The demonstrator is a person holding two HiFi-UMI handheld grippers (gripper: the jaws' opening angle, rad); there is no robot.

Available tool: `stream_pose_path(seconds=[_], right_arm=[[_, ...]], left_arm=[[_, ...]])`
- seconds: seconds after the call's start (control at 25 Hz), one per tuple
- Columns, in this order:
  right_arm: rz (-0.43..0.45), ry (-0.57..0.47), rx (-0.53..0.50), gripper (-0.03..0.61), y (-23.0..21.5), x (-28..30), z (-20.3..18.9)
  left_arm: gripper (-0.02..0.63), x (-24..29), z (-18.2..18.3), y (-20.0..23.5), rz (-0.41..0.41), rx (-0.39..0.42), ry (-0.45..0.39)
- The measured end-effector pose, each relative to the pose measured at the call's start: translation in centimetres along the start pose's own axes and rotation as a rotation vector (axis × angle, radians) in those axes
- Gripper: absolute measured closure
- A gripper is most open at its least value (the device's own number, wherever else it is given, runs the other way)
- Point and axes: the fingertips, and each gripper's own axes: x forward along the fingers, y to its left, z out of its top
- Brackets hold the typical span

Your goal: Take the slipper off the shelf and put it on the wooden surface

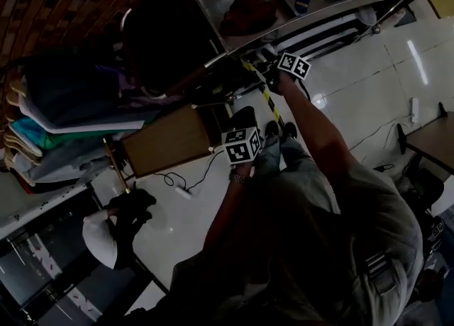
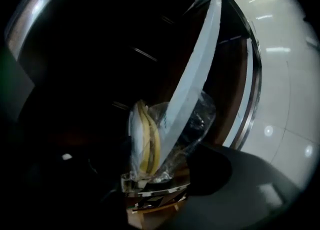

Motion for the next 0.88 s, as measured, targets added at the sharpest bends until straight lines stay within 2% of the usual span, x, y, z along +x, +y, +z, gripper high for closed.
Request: stream_pose_path(seconds=[0.04,0.2,0.28,0.36,0.44,0.52,0.64,0.72,0.88], right_arm=[[-0.005,0.002,-0.015,0.304,0.1,0.2,0.1],[0.001,0.009,-0.043,0.452,1.0,-0.8,0.0],[0.043,0.001,-0.119,0.501,2.4,-2.0,0.7],[0.062,-0.010,-0.249,0.512,3.9,-3.7,1.8],[0.040,-0.026,-0.369,0.516,4.7,-6.6,2.6],[-0.024,-0.051,-0.476,0.517,4.8,-10.7,2.9],[-0.185,-0.072,-0.698,0.518,4.7,-17.5,2.4],[-0.253,-0.079,-0.727,0.518,4.1,-21.0,1.9],[-0.287,-0.096,-0.707,0.518,2.8,-25.0,1.3]], left_arm=[[0.611,0.2,-0.1,0.3,0.002,-0.003,0.004],[0.611,0.6,0.1,0.4,-0.009,-0.012,0.005],[0.611,0.9,0.8,-0.3,-0.030,-0.005,-0.004],[0.611,1.3,1.5,-1.2,-0.051,0.011,-0.016],[0.611,1.6,2.2,-2.3,-0.072,0.029,-0.026],[0.611,2.0,2.7,-3.3,-0.089,0.051,-0.034],[0.611,3.0,2.4,-4.2,-0.083,0.092,-0.028],[0.611,3.4,2.0,-4.7,-0.070,0.108,-0.017],[0.611,3.0,1.9,-7.3,-0.105,0.130,-0.034]])
